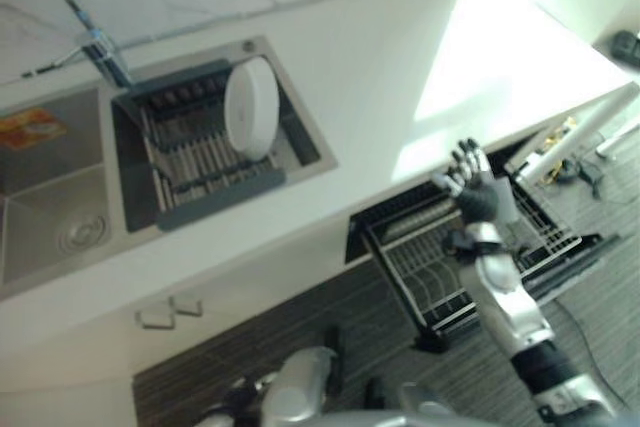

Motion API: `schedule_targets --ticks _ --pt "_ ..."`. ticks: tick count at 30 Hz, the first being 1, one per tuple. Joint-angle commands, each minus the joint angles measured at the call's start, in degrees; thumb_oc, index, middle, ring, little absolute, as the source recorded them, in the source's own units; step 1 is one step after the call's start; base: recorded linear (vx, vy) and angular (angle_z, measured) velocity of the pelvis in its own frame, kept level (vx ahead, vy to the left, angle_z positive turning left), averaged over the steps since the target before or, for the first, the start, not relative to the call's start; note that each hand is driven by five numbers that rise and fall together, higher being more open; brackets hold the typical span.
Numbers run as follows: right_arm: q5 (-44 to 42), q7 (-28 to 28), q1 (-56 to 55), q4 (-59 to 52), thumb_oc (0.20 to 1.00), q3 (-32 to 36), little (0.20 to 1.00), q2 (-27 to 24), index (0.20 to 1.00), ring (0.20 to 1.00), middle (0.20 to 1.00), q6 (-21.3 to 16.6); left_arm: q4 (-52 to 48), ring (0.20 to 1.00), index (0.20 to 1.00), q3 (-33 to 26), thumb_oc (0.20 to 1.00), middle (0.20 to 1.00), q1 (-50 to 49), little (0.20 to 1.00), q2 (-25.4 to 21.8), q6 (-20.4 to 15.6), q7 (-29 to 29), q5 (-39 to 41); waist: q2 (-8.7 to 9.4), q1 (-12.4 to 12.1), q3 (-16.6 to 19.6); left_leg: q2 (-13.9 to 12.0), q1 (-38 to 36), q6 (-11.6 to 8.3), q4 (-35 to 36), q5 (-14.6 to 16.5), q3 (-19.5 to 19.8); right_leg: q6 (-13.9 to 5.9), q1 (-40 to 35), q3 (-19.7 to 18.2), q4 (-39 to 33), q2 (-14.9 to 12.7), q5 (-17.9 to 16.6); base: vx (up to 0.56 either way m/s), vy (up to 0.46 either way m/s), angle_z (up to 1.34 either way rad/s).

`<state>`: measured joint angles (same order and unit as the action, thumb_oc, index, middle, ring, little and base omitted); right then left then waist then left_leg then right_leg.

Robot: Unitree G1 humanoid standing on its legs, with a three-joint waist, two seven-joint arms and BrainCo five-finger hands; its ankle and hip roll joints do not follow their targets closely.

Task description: Place the dishes in the dishwasher.

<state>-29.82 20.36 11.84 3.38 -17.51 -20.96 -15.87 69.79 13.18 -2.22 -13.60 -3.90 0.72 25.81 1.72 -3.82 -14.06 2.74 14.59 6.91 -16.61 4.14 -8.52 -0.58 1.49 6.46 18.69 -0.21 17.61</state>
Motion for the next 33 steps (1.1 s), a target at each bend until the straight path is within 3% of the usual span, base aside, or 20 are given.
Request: schedule_targets --ticks 1,3,5,8,12,18,28,30,32,33 --pt "-0.2 -0.8 2.9 -4.8 1.000 0.3 1.000 0.0 1.000 1.000 1.000 -3.3 1.5 1.000 1.000 0.3 1.000 1.000 -0.2 1.000 -0.5 0.5 -0.1 0.6 -1.70 0.3 1.9 -1.5 0.2 -4.25 -0.6 1.3 3.0 -1.71 3.0 2.5 -1.5 -0.3 -8.8 -0.13 -0.163 -0.30" --pt "1.3 0.4 3.6 -5.3 1.000 -0.6 1.000 0.1 1.000 1.000 1.000 -2.2 2.0 1.000 1.000 0.2 1.000 1.000 0.0 1.000 0.0 0.3 -1.0 0.9 -0.69 0.9 1.2 -1.1 -1.0 -4.94 -0.6 0.4 0.4 -1.13 3.5 1.9 -1.5 -1.2 -8.8 -0.09 -0.119 0.12" --pt "3.2 0.5 4.3 -4.6 1.000 -1.2 1.000 -0.5 1.000 1.000 1.000 -1.2 2.3 1.000 1.000 -0.3 1.000 1.000 -1.0 1.000 0.6 0.0 -0.9 0.4 0.68 0.6 0.4 -0.4 -1.9 -6.36 -0.6 -3.1 3.1 -0.72 3.4 0.3 -1.5 -2.9 -9.3 -0.01 0.106 0.32" --pt "2.6 0.7 3.7 -4.3 1.000 0.3 1.000 -1.3 1.000 1.000 1.000 -1.0 2.4 1.000 1.000 -0.2 1.000 1.000 -1.1 1.000 1.4 0.4 -0.2 -1.0 -1.64 1.8 0.7 -8.7 1.2 -9.33 -0.6 -4.3 4.3 -0.80 2.3 1.6 -1.5 -2.6 -8.1 0.00 0.320 0.10" --pt "-0.4 1.2 0.2 -5.0 1.000 2.5 1.000 -2.5 1.000 1.000 1.000 -2.6 2.3 1.000 1.000 1.2 1.000 1.000 -0.3 1.000 1.6 1.9 0.1 -5.3 -2.45 2.9 1.6 -11.4 2.4 -10.27 -0.6 -3.1 2.5 -2.10 1.9 4.3 -1.5 -5.0 -7.6 0.02 0.223 0.49" --pt "1.2 0.3 -2.2 -7.5 1.000 2.8 1.000 -1.9 1.000 1.000 1.000 -2.4 2.6 1.000 1.000 1.6 1.000 1.000 1.0 1.000 -0.3 2.3 0.5 -2.5 -2.42 2.5 3.3 -8.9 0.6 -8.31 -0.6 0.5 1.9 -5.64 2.9 7.2 -1.5 -9.8 -9.8 0.03 0.186 0.03" --pt "1.1 -1.2 -0.3 -6.8 1.000 2.5 1.000 -0.9 1.000 1.000 1.000 -2.2 2.8 1.000 1.000 2.4 1.000 1.000 0.3 1.000 0.6 2.1 1.2 -1.5 -1.10 0.0 4.1 -8.6 0.9 -7.51 -0.6 1.5 1.6 -7.78 3.8 8.1 -1.5 -12.4 -10.9 -0.01 -0.024 0.05" --pt "1.0 -3.4 0.2 -7.4 1.000 3.0 1.000 -1.3 1.000 1.000 1.000 -3.3 3.7 1.000 1.000 0.9 1.000 1.000 -0.4 1.000 0.8 4.5 5.2 3.5 -0.72 -0.7 4.9 -8.5 0.8 -7.48 -0.6 1.8 1.6 -8.07 3.3 8.5 -1.5 -12.8 -10.7 0.15 -0.012 0.04" --pt "0.5 -7.2 1.3 -8.9 1.000 4.6 1.000 -1.9 1.000 1.000 1.000 -4.3 5.8 1.000 1.000 -3.1 1.000 1.000 -1.7 1.000 2.0 11.9 11.5 12.6 -0.18 -1.8 5.5 -7.9 0.6 -7.39 -0.6 2.3 2.6 -8.31 2.7 9.3 -1.5 -13.2 -10.5 0.21 -0.023 0.06" --pt "-3.1 -10.5 1.8 -9.6 1.000 5.5 1.000 -2.2 1.000 1.000 1.000 -4.5 7.0 1.000 1.000 -4.8 1.000 1.000 -2.7 1.000 2.3 12.2 12.5 13.1 0.04 -2.4 5.9 -7.6 0.3 -7.39 -0.6 2.6 3.3 -8.35 2.2 9.7 -1.5 -13.3 -10.4 0.25 0.012 0.15"
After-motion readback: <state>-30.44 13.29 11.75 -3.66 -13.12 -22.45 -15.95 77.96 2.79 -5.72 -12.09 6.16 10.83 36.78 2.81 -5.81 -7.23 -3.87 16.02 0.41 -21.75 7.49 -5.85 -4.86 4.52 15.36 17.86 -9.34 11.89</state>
